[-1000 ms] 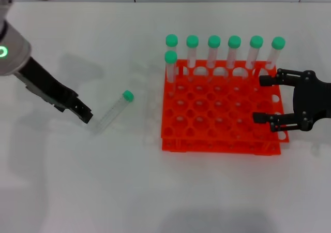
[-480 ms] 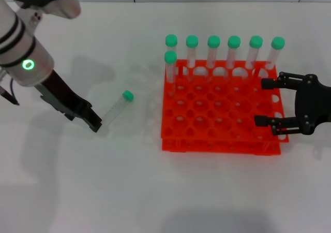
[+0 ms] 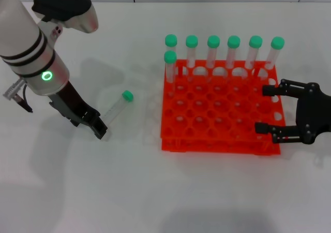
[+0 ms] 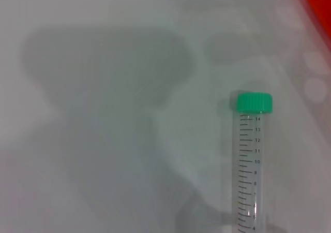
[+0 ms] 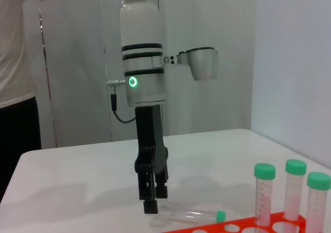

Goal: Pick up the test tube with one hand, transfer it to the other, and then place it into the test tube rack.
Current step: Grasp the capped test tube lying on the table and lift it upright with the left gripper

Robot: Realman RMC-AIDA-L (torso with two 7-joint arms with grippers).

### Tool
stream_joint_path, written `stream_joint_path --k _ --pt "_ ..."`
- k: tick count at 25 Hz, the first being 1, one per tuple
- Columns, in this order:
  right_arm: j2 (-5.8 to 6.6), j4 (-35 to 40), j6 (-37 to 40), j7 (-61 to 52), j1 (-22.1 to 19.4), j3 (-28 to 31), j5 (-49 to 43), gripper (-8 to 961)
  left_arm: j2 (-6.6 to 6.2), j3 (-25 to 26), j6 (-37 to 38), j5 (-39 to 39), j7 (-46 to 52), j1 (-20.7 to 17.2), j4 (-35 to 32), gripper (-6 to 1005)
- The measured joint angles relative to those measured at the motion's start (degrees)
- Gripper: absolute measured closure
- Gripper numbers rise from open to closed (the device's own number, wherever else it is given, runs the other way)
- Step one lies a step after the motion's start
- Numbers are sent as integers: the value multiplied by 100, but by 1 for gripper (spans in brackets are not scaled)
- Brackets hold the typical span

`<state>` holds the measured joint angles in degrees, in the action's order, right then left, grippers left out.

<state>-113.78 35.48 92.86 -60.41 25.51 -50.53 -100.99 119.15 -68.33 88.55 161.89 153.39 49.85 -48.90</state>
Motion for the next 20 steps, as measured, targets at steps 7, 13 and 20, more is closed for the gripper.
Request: stream_joint_path --k 7,13,20 --pt "-10 12 121 3 -90 0 14 99 21 -250 -224 -27 159 29 140 382" --pt "-35 12 136 3 -100 -4 18 100 20 -508 -374 -30 289 42 160 572" --pt "-68 12 210 60 -106 -4 18 100 20 -559 -528 -21 305 42 166 661"
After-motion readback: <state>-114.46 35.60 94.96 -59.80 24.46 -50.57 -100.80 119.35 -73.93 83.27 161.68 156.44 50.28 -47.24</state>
